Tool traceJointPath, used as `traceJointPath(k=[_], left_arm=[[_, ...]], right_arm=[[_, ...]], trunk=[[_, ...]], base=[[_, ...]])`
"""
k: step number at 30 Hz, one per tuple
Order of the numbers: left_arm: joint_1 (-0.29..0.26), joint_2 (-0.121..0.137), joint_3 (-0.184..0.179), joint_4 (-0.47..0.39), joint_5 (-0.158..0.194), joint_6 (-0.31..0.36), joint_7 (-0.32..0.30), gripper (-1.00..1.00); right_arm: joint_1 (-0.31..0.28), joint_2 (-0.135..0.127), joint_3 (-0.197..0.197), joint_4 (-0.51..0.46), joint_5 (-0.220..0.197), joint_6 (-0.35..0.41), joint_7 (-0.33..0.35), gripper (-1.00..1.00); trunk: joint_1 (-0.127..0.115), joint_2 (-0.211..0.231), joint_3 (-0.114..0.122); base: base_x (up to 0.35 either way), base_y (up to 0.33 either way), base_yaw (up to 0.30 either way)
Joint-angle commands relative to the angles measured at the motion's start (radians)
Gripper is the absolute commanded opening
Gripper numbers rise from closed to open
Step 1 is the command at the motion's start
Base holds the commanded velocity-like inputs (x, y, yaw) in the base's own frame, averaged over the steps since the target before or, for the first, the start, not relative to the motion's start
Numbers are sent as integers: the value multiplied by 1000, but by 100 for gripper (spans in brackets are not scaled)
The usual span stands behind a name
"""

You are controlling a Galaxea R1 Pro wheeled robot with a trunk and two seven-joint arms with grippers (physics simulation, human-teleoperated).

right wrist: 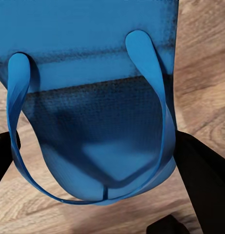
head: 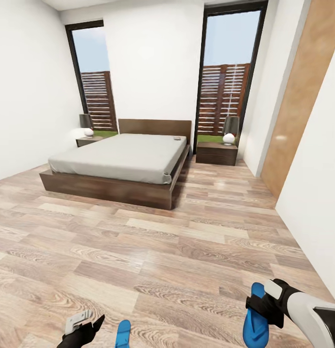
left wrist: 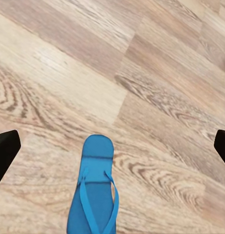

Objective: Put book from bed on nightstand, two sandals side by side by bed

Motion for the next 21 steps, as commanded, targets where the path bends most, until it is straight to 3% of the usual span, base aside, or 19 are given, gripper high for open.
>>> traceJointPath(k=[1,14,21], left_arm=[[-1,0,2,1,5,0,-6,100],[-1,0,2,1,5,0,-7,100],[39,0,22,-8,-9,39,-27,100]], right_arm=[[-1,0,-2,1,-7,0,-6,-100],[-1,0,-2,3,-5,0,-5,-100],[27,25,1,7,-16,16,-6,-100]], trunk=[[0,0,-1],[0,0,-1],[0,0,-1]], base=[[0,1,-3],[0,0,0],[0,0,0]])
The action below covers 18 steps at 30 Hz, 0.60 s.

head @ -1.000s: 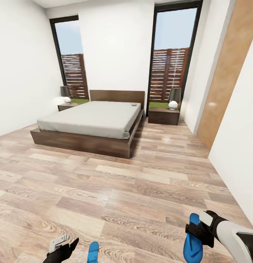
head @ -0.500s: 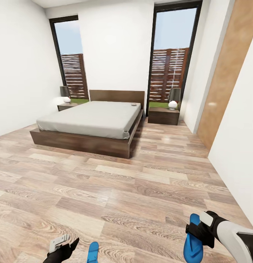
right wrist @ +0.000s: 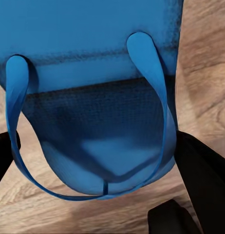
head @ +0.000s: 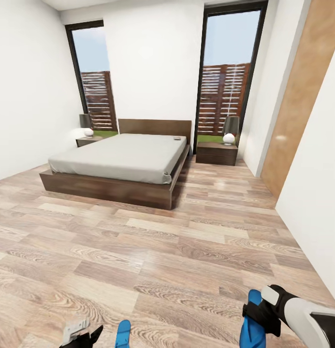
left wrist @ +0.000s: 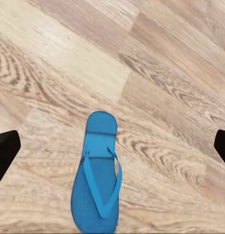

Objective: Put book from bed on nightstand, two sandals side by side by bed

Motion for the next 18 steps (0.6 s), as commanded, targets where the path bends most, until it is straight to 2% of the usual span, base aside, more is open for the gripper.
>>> traceJointPath(k=[1,7,18], left_arm=[[3,0,2,6,2,9,-6,100],[10,1,-2,40,-33,43,-5,100],[11,6,2,77,-95,69,-5,100]], right_arm=[[5,3,-1,1,-8,-2,-6,-100],[39,23,-3,-1,-16,-18,-6,-100],[98,27,-4,-2,-17,-22,-6,-100]], trunk=[[0,0,-1],[0,0,-1],[0,0,-1]], base=[[0,0,0],[0,0,0],[0,0,0]])
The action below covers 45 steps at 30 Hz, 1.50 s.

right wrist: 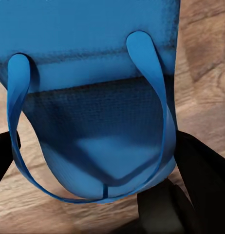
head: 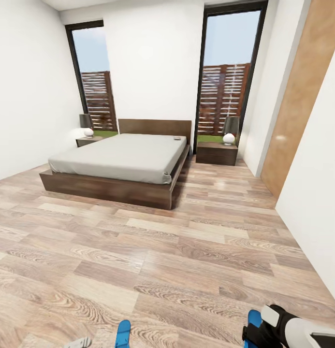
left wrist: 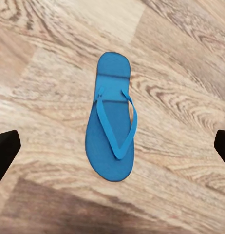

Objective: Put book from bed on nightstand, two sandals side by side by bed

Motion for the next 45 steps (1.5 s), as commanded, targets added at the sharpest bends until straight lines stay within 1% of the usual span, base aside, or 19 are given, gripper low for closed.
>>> traceJointPath(k=[1,31,35,38,39,40,42,43,45], left_arm=[[0,-1,4,-1,9,10,-6,100],[0,5,9,-4,11,14,-2,100],[-1,11,10,-17,12,15,-2,100],[-1,13,10,-35,13,18,-1,100],[-2,13,10,-42,13,21,-1,100],[-2,13,10,-44,13,23,-1,100],[-11,12,11,-50,14,50,0,100],[-14,12,11,-51,14,59,0,100],[-35,11,11,-53,13,99,1,100]], right_arm=[[-1,0,-2,1,-7,1,-6,-100],[1,-7,-4,0,2,-9,-8,-100],[1,-5,-3,1,8,-68,-9,-100],[1,-3,-3,1,11,-145,-13,-100],[2,-2,-2,1,11,-182,-15,-100],[2,-1,-2,1,11,-197,-16,-100],[3,-1,-2,1,10,-237,-11,-100],[3,-1,-2,1,10,-241,-11,-100],[3,-1,-2,1,9,-250,-8,-100]], trunk=[[0,0,-1],[0,0,-1],[0,0,-1],[0,0,-1],[0,0,-1],[0,0,-1],[0,0,-1],[0,0,-1],[0,0,-1]], base=[[0,0,0],[0,0,0],[0,0,0],[0,0,0],[0,0,0],[0,0,0],[0,0,0],[0,0,0],[0,0,0]])
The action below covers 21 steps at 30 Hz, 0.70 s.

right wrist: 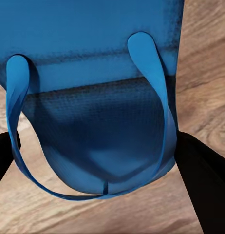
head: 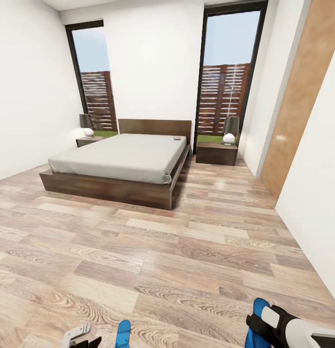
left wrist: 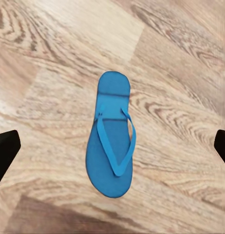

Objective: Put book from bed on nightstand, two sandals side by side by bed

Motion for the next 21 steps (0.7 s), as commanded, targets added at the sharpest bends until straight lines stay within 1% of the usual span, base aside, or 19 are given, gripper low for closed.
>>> traceJointPath(k=[1,5,7,8,9,10,11,12,13,14,16,17,19,21], left_arm=[[-8,0,3,-1,9,20,-5,100],[-64,1,3,5,7,56,0,100],[-96,0,3,10,7,75,27,100],[-120,-2,2,15,7,98,59,100],[-133,-3,2,19,8,114,79,100],[-161,-6,2,29,8,147,119,100],[-175,-8,2,35,9,162,137,100],[-204,-14,2,49,9,188,167,100],[-219,-19,2,57,9,199,179,100],[-249,-30,2,75,9,214,198,100],[-279,-42,1,96,8,224,211,100],[-334,-61,0,146,7,233,234,100],[-369,-71,0,178,7,235,257,100],[-391,-76,0,195,8,235,276,100]], right_arm=[[-1,0,-2,1,-2,1,-2,-100],[-1,-1,-2,1,-1,-3,-1,-100],[-1,-1,-2,0,-1,-3,-1,-100],[-1,-2,-2,0,-2,-3,-1,-100],[-1,-3,-3,0,-2,-3,-1,-100],[-1,-4,-2,0,-2,-4,-1,-100],[-1,-4,-2,0,-2,-4,-2,-100],[-1,-4,-1,0,-3,-4,-2,-100],[-1,-3,-1,-1,-3,-4,-2,-100],[-1,-3,-1,-2,-4,-4,-2,-100],[-1,-3,1,-3,-4,-4,-2,-100],[-1,-4,4,-4,-5,-3,-2,-100],[-1,-4,5,-5,-6,1,-2,-100],[-1,-5,6,-7,-7,5,-2,-100]], trunk=[[0,0,-1],[0,0,-1],[0,0,-1],[0,0,-1],[0,0,-1],[0,0,-1],[0,0,-1],[0,0,-1],[0,0,-1],[0,0,-1],[0,0,-1],[0,0,-1],[0,0,-1],[0,0,-1]], base=[[0,0,0],[0,0,0],[0,0,0],[0,0,0],[0,0,0],[0,0,0],[0,0,0],[0,0,0],[0,0,0],[0,0,0],[0,0,0],[0,0,0],[0,0,0],[0,0,0]])
